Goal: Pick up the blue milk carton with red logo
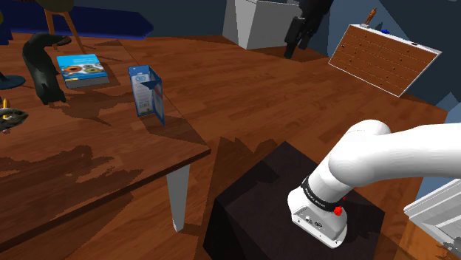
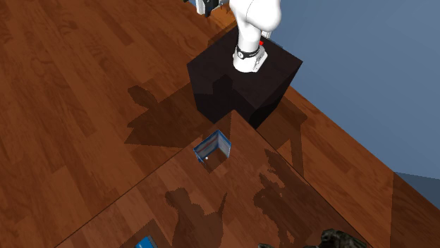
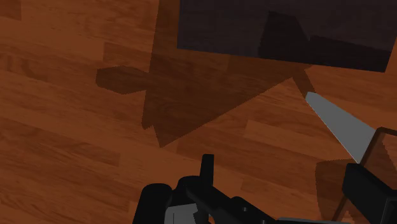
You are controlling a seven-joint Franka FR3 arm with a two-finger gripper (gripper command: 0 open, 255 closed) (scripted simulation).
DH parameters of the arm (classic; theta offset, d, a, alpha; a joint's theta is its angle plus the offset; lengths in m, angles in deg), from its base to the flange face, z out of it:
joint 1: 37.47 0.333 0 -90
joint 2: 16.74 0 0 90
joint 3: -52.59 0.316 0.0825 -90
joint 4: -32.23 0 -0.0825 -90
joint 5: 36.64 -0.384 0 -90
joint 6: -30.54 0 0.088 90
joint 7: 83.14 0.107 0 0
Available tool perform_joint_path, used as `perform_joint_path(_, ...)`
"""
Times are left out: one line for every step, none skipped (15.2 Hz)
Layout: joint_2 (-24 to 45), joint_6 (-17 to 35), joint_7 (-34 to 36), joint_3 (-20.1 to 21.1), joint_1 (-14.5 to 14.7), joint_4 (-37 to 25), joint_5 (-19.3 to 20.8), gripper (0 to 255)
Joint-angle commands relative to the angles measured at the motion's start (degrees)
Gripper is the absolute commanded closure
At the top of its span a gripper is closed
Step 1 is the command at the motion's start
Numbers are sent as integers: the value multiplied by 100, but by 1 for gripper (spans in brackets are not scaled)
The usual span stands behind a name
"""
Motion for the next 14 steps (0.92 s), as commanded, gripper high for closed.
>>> perform_joint_path(0, 0, 0, 0, 0, 0, 0, 0)
perform_joint_path(133, 86, 104, 85, 30, -24, -75, 0)
perform_joint_path(271, 171, 206, 169, 59, -54, -147, 0)
perform_joint_path(413, 255, 306, 253, 86, -91, -216, 0)
perform_joint_path(559, 339, 405, 336, 114, -134, -282, 0)
perform_joint_path(710, 421, 503, 419, 139, -184, -344, 0)
perform_joint_path(865, 502, 600, 501, 163, -240, -402, 0)
perform_joint_path(1023, 581, 696, 582, 187, -303, -456, 0)
perform_joint_path(1186, 658, 792, 662, 209, -373, -505, 0)
perform_joint_path(1352, 733, 887, 740, 232, -449, -550, 0)
perform_joint_path(1521, 805, 981, 819, 252, -532, -591, 0)
perform_joint_path(1693, 875, 1075, 897, 270, -621, -628, 0)
perform_joint_path(1869, 941, 1168, 974, 289, -717, -659, 0)
perform_joint_path(2048, 1005, 1262, 1050, 307, -820, -685, 0)
